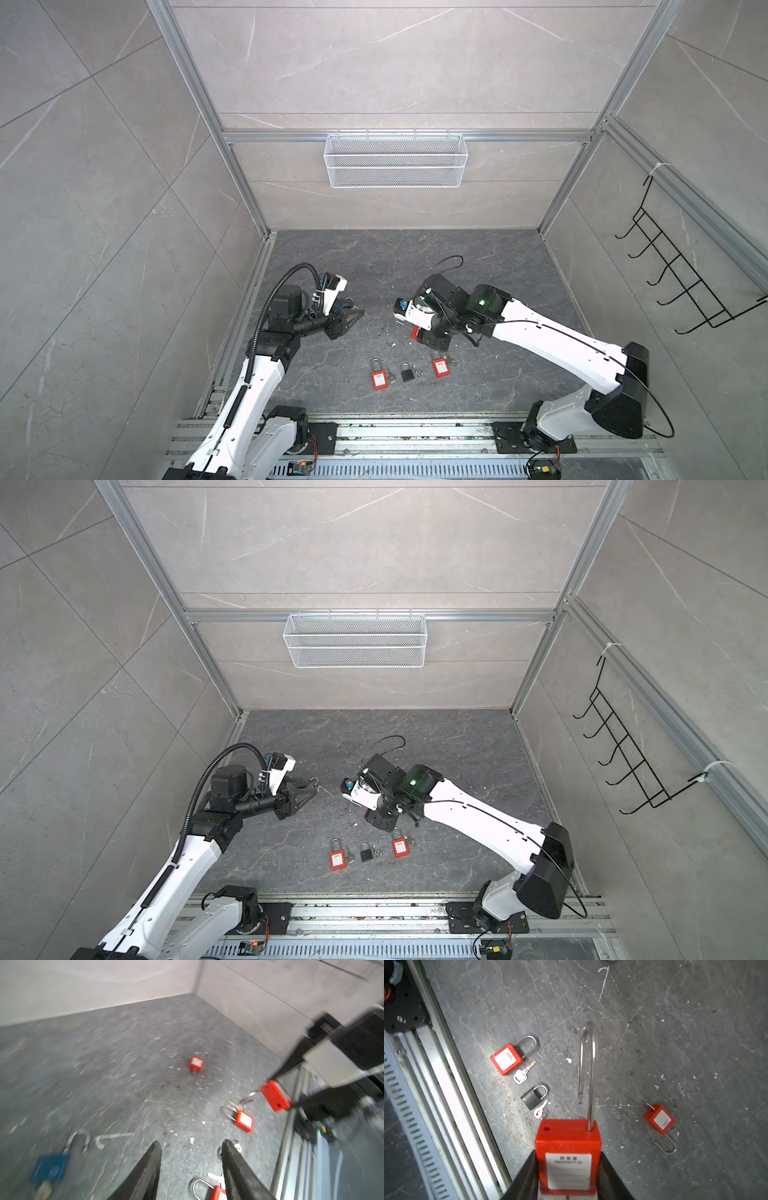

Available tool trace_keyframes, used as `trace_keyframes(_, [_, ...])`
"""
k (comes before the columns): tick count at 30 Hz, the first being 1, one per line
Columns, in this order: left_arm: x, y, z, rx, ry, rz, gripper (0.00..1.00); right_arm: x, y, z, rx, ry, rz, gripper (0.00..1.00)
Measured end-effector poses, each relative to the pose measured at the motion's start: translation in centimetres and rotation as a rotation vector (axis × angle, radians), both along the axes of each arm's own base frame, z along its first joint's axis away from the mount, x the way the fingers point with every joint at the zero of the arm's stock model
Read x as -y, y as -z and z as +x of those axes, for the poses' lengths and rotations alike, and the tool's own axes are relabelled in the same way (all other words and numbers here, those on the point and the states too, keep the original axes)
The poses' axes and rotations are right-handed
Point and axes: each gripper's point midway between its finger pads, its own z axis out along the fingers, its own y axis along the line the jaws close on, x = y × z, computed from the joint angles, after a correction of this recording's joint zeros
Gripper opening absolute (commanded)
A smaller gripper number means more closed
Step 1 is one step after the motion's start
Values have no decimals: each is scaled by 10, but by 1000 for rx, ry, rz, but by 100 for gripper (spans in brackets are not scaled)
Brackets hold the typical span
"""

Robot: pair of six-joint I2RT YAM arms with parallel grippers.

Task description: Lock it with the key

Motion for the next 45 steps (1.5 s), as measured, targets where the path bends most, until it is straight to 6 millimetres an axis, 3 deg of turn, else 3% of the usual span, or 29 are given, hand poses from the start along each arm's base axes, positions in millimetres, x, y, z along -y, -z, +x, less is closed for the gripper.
trace_keyframes(7, [59,-2,-54,168,360,31,50,10,-7,-16,36,-119,21,28])
trace_keyframes(17, [85,12,-61,197,464,69,47,13,-18,-35,46,-226,81,27])
trace_keyframes(26, [94,11,-67,226,503,66,29,9,-12,-34,35,-241,71,26])
trace_keyframes(30, [96,14,-67,218,518,62,9,7,-7,-30,36,-239,59,26])
trace_keyframes(33, [97,16,-68,210,525,59,0,6,-4,-30,35,-243,48,26])
trace_keyframes(35, [97,16,-68,204,530,55,0,7,-4,-29,38,-245,45,31])
trace_keyframes(40, [97,15,-70,200,535,50,0,7,-6,-25,71,-246,32,62])
trace_keyframes(45, [99,10,-71,193,530,30,0,11,-13,-22,111,-246,32,67])
